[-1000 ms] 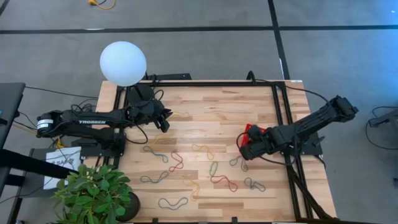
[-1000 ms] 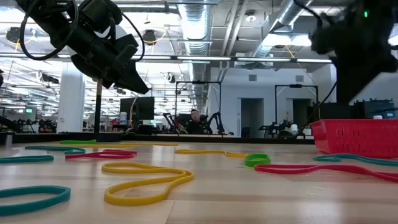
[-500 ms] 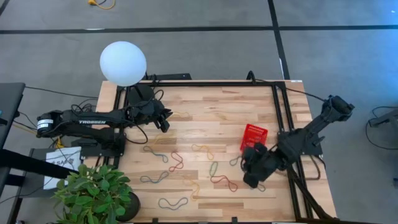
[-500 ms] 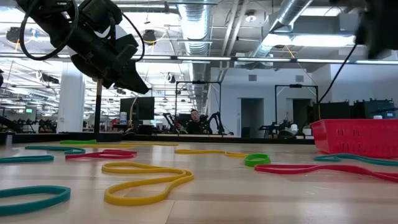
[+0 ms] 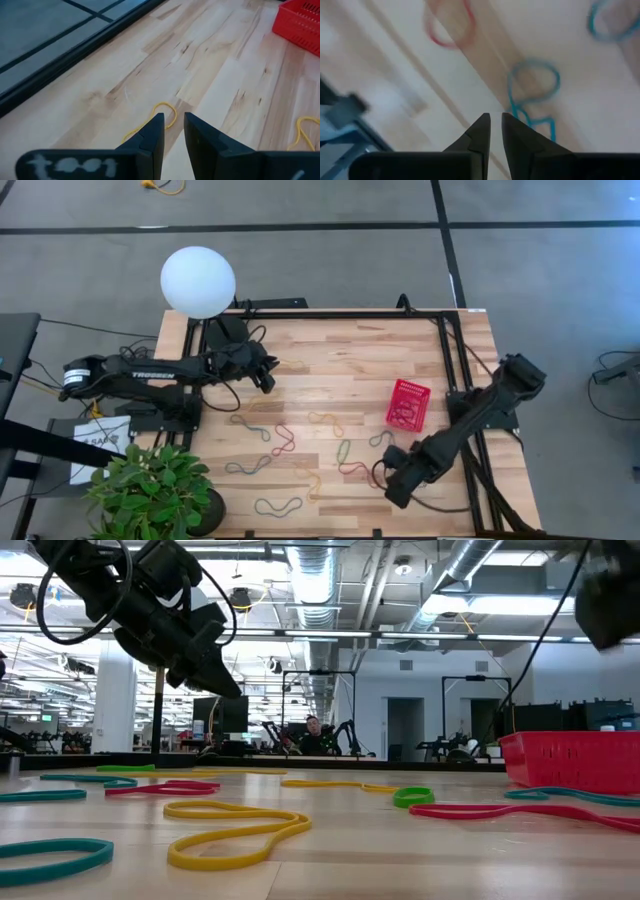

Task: Pick and place rubber bands into bin
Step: Put the blue rubber band into the basket

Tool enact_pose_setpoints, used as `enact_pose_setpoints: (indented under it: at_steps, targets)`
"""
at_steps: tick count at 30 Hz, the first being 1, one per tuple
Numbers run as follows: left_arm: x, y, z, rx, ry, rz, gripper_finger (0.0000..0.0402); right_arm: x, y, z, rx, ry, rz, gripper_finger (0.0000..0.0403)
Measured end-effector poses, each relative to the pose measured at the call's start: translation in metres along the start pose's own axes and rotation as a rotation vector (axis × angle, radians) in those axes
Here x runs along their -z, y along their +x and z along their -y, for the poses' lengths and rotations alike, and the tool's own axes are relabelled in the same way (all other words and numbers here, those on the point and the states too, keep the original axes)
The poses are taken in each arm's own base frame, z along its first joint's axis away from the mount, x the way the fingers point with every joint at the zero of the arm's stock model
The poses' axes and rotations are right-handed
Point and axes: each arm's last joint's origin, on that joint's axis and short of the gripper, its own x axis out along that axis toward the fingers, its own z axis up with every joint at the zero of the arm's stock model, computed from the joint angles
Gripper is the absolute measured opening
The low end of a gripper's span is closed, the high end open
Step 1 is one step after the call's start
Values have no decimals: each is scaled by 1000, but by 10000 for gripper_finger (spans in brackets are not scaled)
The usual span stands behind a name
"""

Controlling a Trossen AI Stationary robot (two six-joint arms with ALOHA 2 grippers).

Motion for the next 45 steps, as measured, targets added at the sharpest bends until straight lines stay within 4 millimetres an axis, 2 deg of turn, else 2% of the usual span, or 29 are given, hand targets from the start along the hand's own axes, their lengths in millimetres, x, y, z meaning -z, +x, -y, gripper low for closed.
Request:
enact_pose_setpoints:
  at_steps: [5,18,31,35,38,45]
  targets:
    - [-1,1,0,2,-6,9,64,-3,12,1,31,20,-50,44]
    - [-3,1,1,6,-16,28,64,-15,10,7,51,65,-65,71]
    - [-3,1,1,6,-16,29,64,-27,8,10,46,-35,-37,82]
    - [-3,1,1,6,-15,29,64,-28,8,11,55,-75,-16,82]
    - [-3,0,1,6,-16,29,64,-27,8,11,56,-34,-35,82]
    - [-3,0,1,6,-15,29,64,-8,10,7,70,78,-93,82]
